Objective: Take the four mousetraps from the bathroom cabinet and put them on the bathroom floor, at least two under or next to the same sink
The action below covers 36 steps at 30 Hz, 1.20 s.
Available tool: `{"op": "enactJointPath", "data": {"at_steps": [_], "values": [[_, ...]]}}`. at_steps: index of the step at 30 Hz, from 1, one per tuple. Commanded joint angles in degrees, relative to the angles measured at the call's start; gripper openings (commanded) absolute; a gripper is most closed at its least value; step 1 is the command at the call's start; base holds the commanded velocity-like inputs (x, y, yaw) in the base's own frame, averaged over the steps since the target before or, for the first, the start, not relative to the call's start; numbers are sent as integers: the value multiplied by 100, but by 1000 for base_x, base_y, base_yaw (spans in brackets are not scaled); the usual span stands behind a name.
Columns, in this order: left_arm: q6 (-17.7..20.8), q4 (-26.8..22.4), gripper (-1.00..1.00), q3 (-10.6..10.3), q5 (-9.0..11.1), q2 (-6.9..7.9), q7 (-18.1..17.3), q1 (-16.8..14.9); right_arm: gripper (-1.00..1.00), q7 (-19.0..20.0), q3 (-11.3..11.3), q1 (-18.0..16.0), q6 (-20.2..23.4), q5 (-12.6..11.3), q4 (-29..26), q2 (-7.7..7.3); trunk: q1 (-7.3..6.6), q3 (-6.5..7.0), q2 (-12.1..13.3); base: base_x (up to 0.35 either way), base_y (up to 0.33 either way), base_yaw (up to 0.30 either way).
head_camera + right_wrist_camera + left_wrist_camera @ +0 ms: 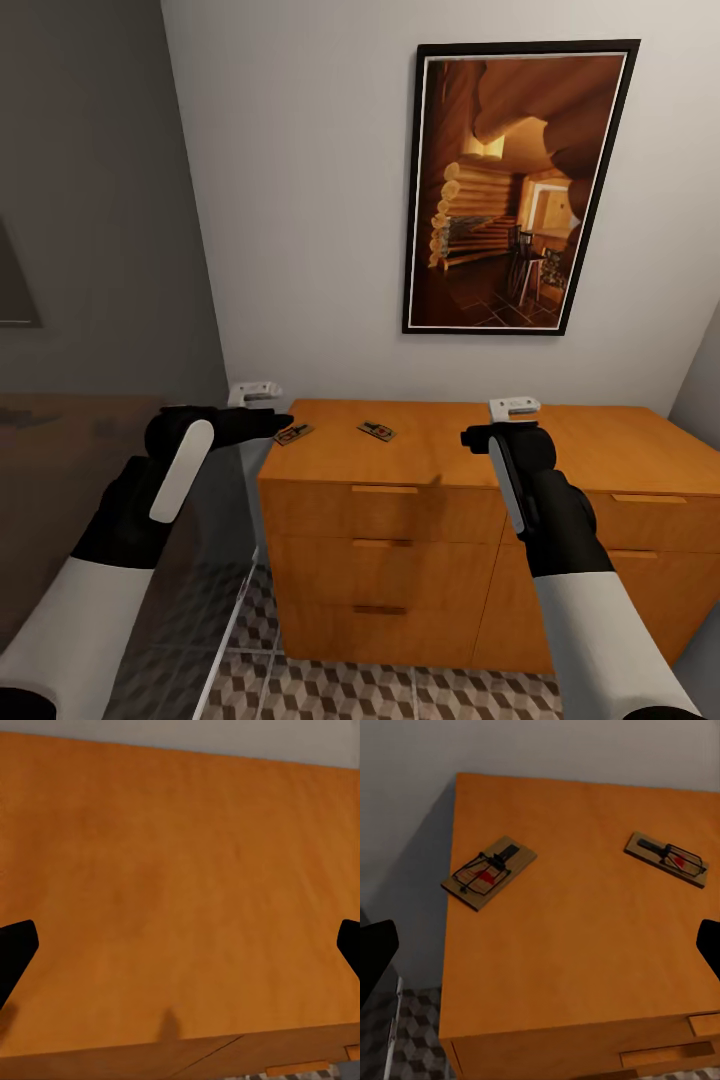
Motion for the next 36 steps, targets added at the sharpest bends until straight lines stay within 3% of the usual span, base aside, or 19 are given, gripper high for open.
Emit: {"op": "enactJointPath", "data": {"at_steps": [1, 17, 29, 36], "values": [[14, -9, 100, -11, 55, 3, 66, -4, 100, 25, 3, -5, 33, 48, -1, 1, 0, -7, -4, 0, 0, 0], [14, -33, 100, -42, 34, 7, 103, 2, 100, 28, 26, -5, 33, 30, -15, -6, 0, -7, -4, 0, 0, 0], [9, -37, 100, -62, 28, -4, 115, 3, 100, 28, 487, -5, 33, 27, -2, -6, 0, -7, -4, 140, 0, 0], [8, -48, 100, -63, 26, -8, 115, 1, 100, 28, 582, -5, 33, 17, 13, -1, 0, -7, -4, 148, 0, 0]]}}
